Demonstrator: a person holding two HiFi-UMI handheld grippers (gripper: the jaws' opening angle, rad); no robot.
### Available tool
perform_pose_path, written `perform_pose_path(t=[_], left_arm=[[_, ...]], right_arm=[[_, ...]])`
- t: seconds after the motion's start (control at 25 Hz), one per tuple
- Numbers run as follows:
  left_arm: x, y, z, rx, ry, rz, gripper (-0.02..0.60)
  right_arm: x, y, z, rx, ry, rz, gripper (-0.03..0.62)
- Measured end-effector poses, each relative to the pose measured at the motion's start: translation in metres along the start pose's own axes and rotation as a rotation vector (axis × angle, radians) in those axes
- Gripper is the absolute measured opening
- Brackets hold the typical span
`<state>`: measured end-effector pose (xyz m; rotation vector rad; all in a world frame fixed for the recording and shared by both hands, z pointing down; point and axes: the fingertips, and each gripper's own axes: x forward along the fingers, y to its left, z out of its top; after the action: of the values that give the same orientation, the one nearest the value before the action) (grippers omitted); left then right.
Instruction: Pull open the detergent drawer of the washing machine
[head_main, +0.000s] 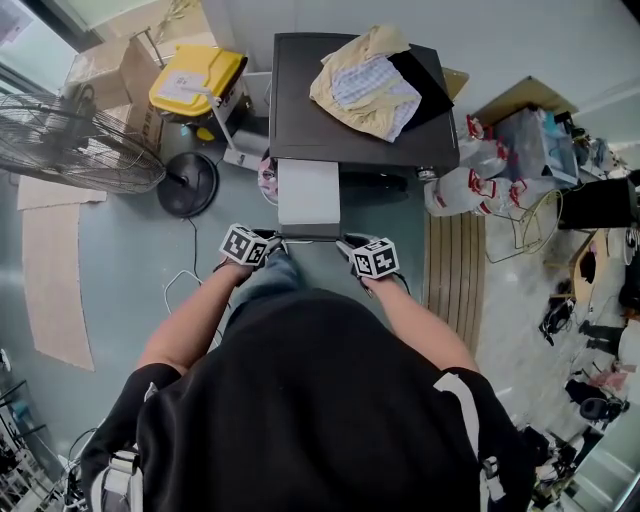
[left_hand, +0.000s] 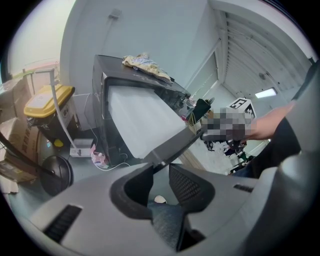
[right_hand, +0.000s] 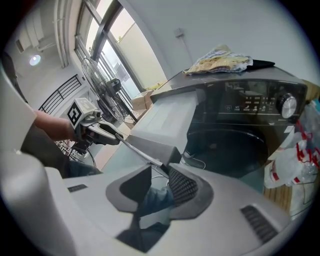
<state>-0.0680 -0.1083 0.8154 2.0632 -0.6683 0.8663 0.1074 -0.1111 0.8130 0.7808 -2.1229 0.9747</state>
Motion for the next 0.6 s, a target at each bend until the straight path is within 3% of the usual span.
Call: perform_pose_path(t=[0.6], left_arm=[[-0.004,-0.001,-0.006,-0.044,-0.03,0.006,0.097]], right_arm=[[-0.006,0.0,-0.011,-0.013,0.028,-0.009,0.067]])
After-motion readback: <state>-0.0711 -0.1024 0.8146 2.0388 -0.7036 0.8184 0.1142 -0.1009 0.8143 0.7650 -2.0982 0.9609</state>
